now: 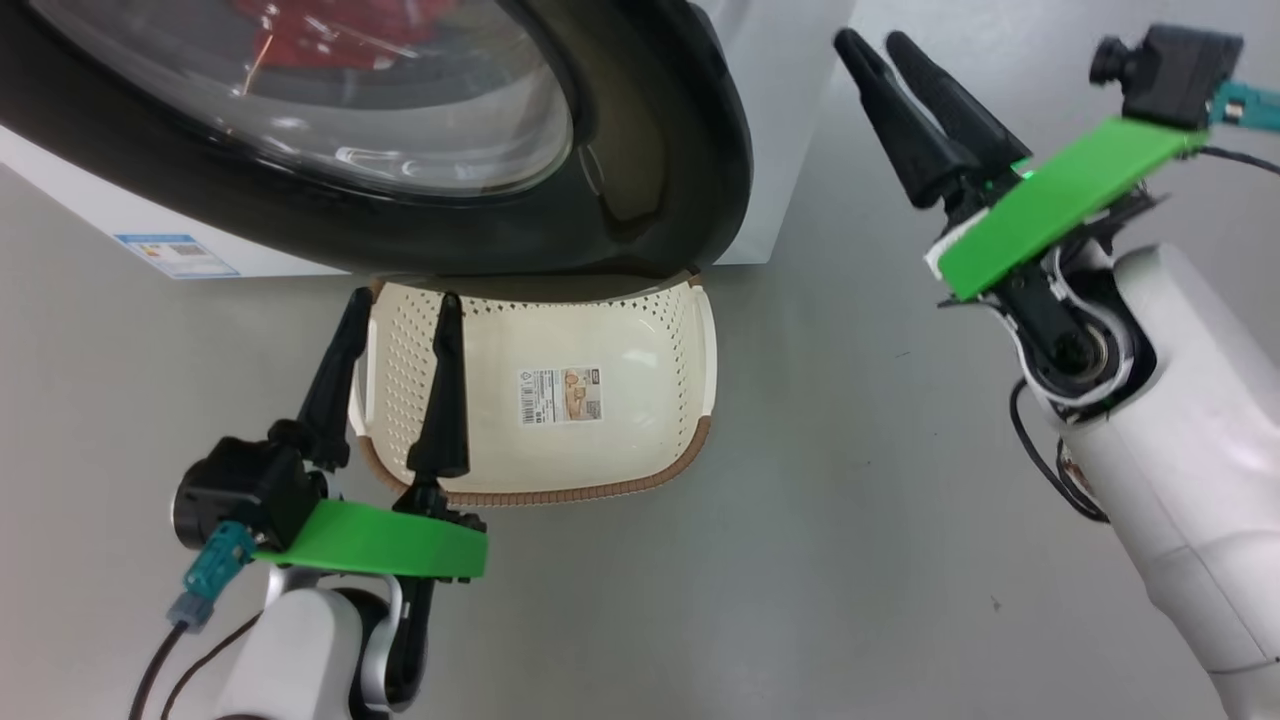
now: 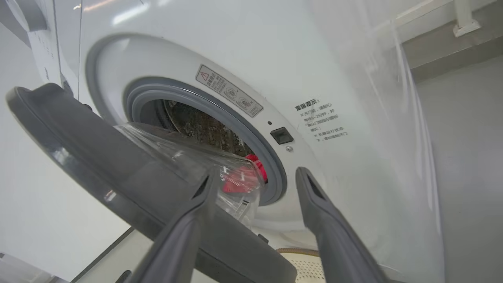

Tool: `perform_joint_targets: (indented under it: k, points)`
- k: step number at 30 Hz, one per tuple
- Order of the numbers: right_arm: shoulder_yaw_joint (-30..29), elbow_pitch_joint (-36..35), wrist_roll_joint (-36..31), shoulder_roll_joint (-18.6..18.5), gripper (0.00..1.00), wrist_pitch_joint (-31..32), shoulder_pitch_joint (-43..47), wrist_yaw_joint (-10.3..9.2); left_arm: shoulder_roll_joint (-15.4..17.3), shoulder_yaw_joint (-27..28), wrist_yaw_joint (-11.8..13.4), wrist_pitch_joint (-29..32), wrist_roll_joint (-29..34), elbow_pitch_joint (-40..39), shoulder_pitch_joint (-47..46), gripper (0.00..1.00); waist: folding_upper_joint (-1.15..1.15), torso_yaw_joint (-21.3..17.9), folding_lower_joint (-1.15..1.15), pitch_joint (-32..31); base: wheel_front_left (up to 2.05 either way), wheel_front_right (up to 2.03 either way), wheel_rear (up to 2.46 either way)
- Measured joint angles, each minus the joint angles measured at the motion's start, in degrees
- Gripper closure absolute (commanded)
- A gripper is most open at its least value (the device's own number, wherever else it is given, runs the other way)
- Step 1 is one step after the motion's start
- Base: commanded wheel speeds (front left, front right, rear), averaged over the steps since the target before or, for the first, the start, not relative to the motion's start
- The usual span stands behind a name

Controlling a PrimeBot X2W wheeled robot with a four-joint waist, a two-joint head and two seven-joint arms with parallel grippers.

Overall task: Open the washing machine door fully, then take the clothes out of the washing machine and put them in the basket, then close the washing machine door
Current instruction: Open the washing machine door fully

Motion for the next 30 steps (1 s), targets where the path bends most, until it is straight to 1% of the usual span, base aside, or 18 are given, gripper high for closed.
perform_joint_targets:
  k: [5, 7, 9, 11, 12, 13, 14, 15, 17, 23, 26, 30]
  points:
    - [3.2, 1.8, -8.0, -2.4, 0.00, -10.4, 2.4, 0.00, 0.2, 0.3, 0.3, 0.0, 0.0, -0.3, 0.0, 0.00, 0.00, -0.5, 0.00, -0.4, 0.00, 0.00, 0.00]
    - [3.1, 3.1, -11.5, -2.7, 0.00, -14.2, 3.1, 0.01, 0.3, 0.4, 0.3, 0.0, 0.1, -0.4, 0.1, 0.00, 0.00, -0.7, 0.00, -0.5, 0.00, 0.00, 0.00]
    - [2.5, 4.3, -16.8, -2.9, 0.00, -16.0, 3.7, 0.01, 0.3, 0.6, 0.3, 0.0, 0.1, -0.9, 0.1, 0.00, 0.00, -0.8, 0.00, -0.5, 0.00, 0.00, 0.00]
    - [0.6, 4.8, -21.7, -2.4, 0.00, -16.5, 4.9, 0.01, 0.4, 0.9, 0.3, 0.0, 0.7, -1.6, 0.1, 0.00, 0.00, -1.0, 0.00, -0.4, 0.00, 0.00, 0.00]
    - [0.6, 4.8, -21.7, -2.4, 0.00, -16.5, 4.9, 0.01, 0.4, 0.9, 0.3, 0.0, 0.7, -1.6, 0.1, 0.00, 0.00, -1.0, 0.00, -0.4, 0.00, 0.00, 0.00]
    - [-0.8, 4.7, -23.9, -1.8, 0.00, -16.6, 5.7, 0.01, 0.4, 1.1, 0.3, 0.0, 0.7, -1.7, 0.1, 0.00, 0.00, -1.1, 0.00, -0.4, 0.00, 0.00, 0.00]
    - [-4.4, 3.1, -29.2, -0.1, 0.00, -16.9, 7.8, 0.01, 0.4, 1.4, 0.3, 0.0, 1.1, -2.0, 0.3, 0.00, 0.00, -1.3, 0.00, -0.3, 0.00, 0.00, 0.00]
    - [-4.4, 3.1, -29.2, -0.1, 0.00, -16.9, 7.8, 0.01, 0.4, 1.4, 0.3, 0.0, 1.1, -2.0, 0.3, 0.00, 0.00, -1.3, 0.00, -0.3, 0.00, 0.00, 0.00]
    - [-7.2, 0.9, -35.1, 1.4, 0.00, -16.9, 9.9, 0.01, 0.4, 1.9, 0.3, 0.0, 1.2, -2.3, 0.6, 0.00, 0.00, -1.4, 0.00, -0.3, 0.00, 0.00, 0.00]
    - [-13.8, -6.5, -49.2, 5.9, 0.00, -16.9, 16.5, 0.01, 0.3, 2.5, 0.3, 0.0, 2.3, -2.9, 1.3, 0.00, 0.00, -1.6, 0.00, -0.6, 0.00, 0.00, 0.00]
    - [-16.7, -10.7, -53.9, 7.5, 0.00, -16.9, 19.2, 0.02, 0.1, 2.9, 0.3, 0.0, 2.6, -3.4, 1.3, 0.00, 0.00, -1.6, 0.00, -0.5, 0.00, 0.00, 0.00]
    - [-18.6, -15.3, -56.7, 8.9, 0.00, -16.9, 23.4, 0.02, -0.4, 3.3, 0.3, 0.0, 2.7, -3.5, 1.4, 0.00, 0.00, -1.3, 0.00, -0.6, 0.00, 0.00, 0.00]
